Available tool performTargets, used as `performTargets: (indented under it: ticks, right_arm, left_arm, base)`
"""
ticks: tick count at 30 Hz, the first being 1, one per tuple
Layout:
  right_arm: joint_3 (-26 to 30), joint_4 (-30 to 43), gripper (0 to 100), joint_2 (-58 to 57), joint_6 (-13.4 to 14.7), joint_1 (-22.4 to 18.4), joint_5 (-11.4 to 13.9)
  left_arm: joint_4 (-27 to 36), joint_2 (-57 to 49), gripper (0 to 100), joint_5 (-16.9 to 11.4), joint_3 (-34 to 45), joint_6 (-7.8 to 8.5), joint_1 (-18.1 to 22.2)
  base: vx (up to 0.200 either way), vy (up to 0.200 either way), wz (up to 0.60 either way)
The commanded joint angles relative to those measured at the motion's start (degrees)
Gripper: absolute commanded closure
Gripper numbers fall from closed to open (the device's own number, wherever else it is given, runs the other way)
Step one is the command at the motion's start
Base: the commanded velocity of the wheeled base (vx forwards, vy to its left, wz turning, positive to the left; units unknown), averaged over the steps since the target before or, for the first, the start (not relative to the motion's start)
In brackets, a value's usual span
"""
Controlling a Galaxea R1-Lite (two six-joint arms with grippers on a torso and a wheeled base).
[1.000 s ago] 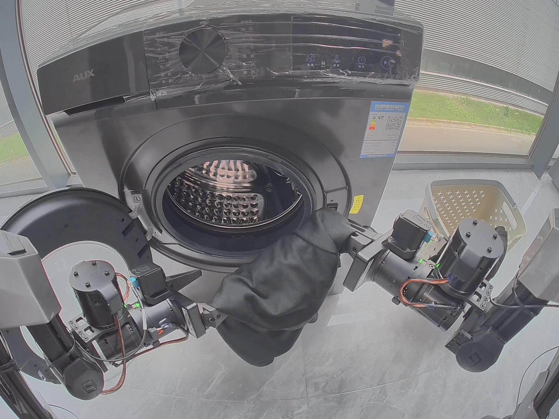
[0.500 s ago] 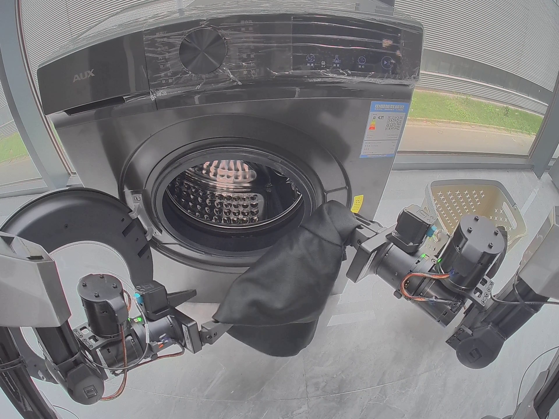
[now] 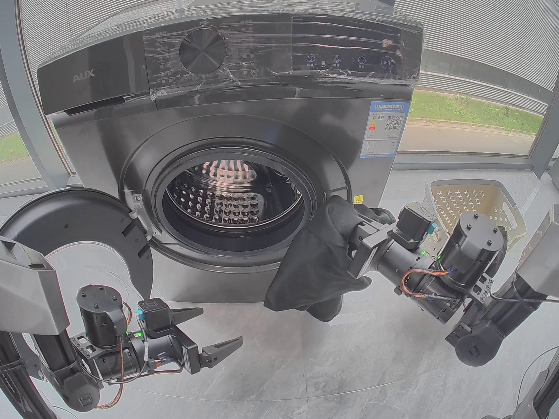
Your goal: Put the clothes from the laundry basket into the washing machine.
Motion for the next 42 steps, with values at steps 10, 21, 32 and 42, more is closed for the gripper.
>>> performTargets:
  ticks: [10,21,32,42]
  right_arm:
    - [-2.4,0.0,100,6.0,-0.3,2.1,-0.2]
    - [-11.1,0.7,100,11.9,-0.4,3.2,-2.5]
    - [-14.2,0.8,100,12.6,-0.3,4.1,-2.8]
    - [-14.6,0.8,100,13.0,-0.2,4.2,-2.9]
  left_arm:
    - [-0.1,-3.1,0,5.0,-9.7,-3.98,-8.9]
    - [-0.1,3.7,0,8.8,-17.5,-7.76,-15.2]
    - [-0.1,10.5,0,17.9,-24.2,-7.76,-15.2]
    - [-0.1,12.1,0,21.0,-27.5,-7.49,-16.7]
  base:
    - [0.000,0.000,0.00]
    - [0.000,0.000,0.00]
    - [0.000,0.000,0.00]
    - [0.000,0.000,0.00]
